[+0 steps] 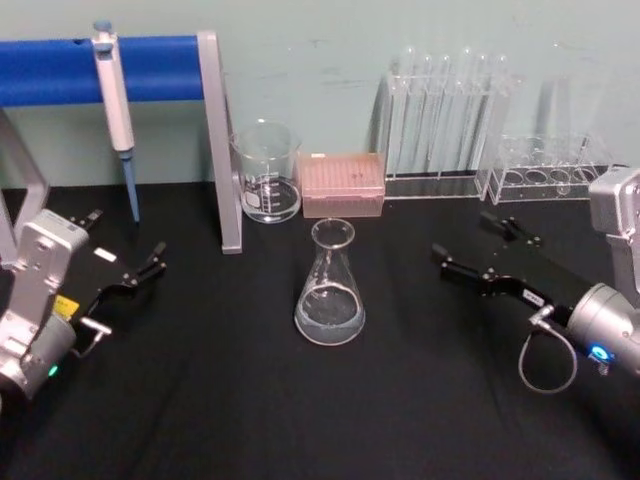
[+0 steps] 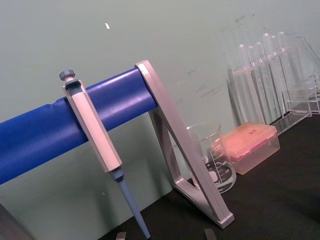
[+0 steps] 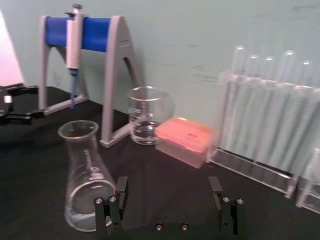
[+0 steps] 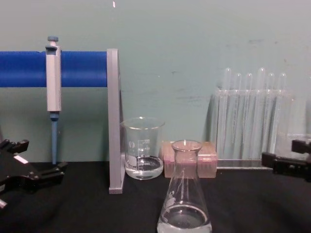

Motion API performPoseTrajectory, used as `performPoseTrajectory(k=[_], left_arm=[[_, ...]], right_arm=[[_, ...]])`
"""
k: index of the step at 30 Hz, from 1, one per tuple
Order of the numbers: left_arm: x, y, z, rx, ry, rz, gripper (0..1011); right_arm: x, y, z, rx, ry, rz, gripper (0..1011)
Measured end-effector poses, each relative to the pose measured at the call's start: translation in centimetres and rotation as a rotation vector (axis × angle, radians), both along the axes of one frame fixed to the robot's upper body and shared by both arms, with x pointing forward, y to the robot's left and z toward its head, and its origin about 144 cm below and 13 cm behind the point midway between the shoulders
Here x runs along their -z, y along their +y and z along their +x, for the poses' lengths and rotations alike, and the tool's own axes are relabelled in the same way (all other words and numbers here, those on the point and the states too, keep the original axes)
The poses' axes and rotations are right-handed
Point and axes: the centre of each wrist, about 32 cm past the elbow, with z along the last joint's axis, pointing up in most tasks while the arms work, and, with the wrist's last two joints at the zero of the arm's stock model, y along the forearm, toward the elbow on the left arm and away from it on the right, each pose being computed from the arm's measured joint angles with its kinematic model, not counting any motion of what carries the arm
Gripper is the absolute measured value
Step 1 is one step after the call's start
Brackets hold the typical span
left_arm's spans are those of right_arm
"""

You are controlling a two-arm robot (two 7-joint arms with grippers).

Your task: Grasp the erlenmeyer flask with one hand, shake it three times, then place it back.

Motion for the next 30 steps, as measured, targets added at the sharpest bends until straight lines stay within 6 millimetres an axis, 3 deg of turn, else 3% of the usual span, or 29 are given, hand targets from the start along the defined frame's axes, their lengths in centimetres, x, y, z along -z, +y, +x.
performPoseTrajectory(k=[30], left_arm=[[0.0, 0.0, 0.0, 0.000, 0.000, 0.000, 1001]], right_arm=[[0.7, 5.0, 2.4, -0.208, 0.014, -0.003, 1003]])
